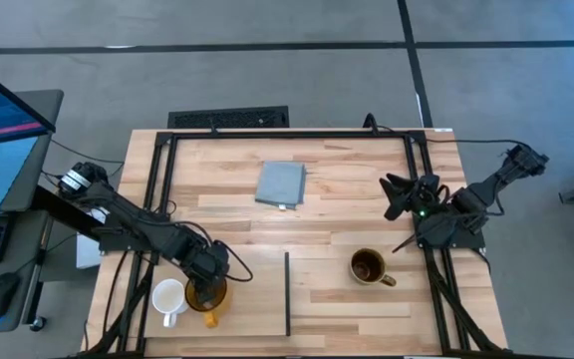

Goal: Stack small to large cups/mugs on shelf
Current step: Put the yellow mug on the shelf

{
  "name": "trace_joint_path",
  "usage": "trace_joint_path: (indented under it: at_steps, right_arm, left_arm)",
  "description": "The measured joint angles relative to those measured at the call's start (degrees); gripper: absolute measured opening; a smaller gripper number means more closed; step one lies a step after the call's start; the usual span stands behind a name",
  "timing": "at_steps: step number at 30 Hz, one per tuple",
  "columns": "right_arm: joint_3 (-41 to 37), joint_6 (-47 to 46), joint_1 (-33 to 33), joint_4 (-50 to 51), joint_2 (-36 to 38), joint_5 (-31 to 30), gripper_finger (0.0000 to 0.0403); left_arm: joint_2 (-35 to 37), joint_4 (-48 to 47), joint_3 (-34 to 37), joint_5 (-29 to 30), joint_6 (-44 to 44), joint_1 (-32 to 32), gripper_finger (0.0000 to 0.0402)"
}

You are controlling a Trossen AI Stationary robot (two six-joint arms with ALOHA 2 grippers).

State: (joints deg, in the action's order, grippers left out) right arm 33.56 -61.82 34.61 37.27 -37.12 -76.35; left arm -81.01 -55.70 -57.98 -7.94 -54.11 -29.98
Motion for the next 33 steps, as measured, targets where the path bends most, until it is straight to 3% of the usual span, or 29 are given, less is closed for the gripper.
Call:
trace_joint_path:
  at_steps: [9,33]
  right_arm:
    - [0.0,1.97,-1.77,-0.93,0.0,0.1,0.0183]
    - [0.0,5.44,-1.77,-0.91,0.07,1.87,0.0181]
  left_arm:
    - [0.17,0.07,-0.11,-1.18,3.42,1.25,0.0075]
    - [-1.46,5.95,-0.15,-3.25,3.44,4.33,0.0082]
